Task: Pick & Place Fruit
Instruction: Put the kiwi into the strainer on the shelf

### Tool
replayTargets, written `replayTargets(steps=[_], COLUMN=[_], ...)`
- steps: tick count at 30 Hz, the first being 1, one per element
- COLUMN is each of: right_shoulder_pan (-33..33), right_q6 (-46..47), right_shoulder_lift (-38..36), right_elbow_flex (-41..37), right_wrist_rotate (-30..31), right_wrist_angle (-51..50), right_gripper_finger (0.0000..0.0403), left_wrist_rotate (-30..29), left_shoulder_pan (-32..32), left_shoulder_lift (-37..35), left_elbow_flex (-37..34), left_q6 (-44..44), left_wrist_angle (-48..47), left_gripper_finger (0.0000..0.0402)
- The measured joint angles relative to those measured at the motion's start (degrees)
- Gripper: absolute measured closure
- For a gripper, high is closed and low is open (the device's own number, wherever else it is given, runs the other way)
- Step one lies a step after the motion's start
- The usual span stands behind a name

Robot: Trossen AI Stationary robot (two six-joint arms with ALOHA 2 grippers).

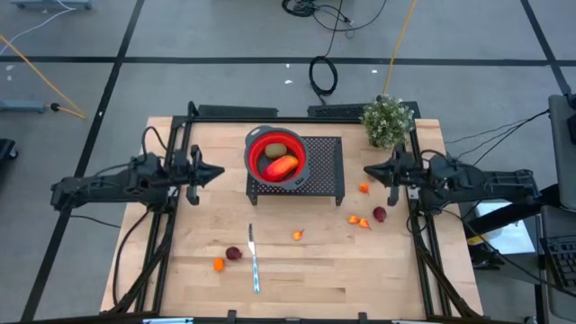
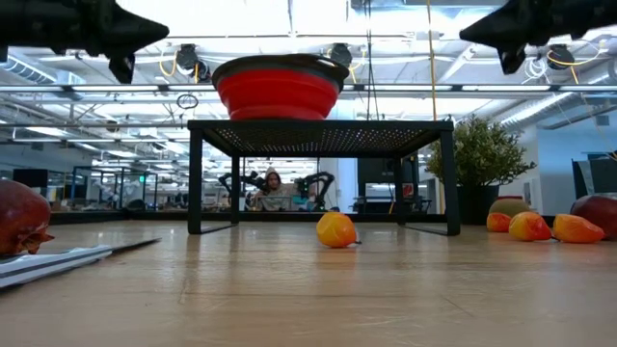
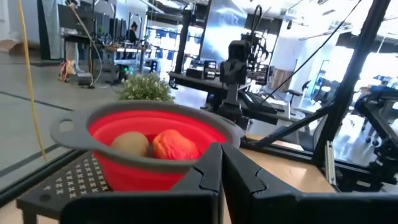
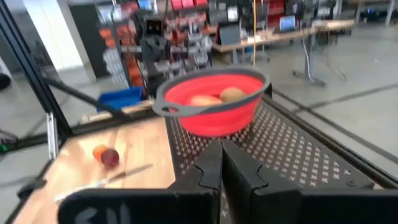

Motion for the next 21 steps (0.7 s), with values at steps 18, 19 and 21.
replayTargets(steps=[18, 19, 21], right_shoulder_pan=[0.0, 0.0, 0.0], right_q6=[0.02, 0.02, 0.02], right_shoulder_lift=[20.99, 22.21, 24.6], right_elbow_flex=[22.61, 23.57, 25.31], right_wrist_rotate=[-0.49, -0.49, -0.49], right_wrist_angle=[-29.81, -32.03, -36.05], right_gripper_finger=[0.0403, 0.0403, 0.0403], left_wrist_rotate=[0.96, 0.96, 0.96], left_shoulder_pan=[0.0, 0.0, 0.0], left_shoulder_lift=[-3.03, -3.03, -3.03], left_elbow_flex=[-6.88, -7.01, -7.38], left_q6=[0.35, 0.35, 0.34], left_wrist_angle=[2.81, 2.66, 2.66], left_gripper_finger=[0.0391, 0.0394, 0.0399])
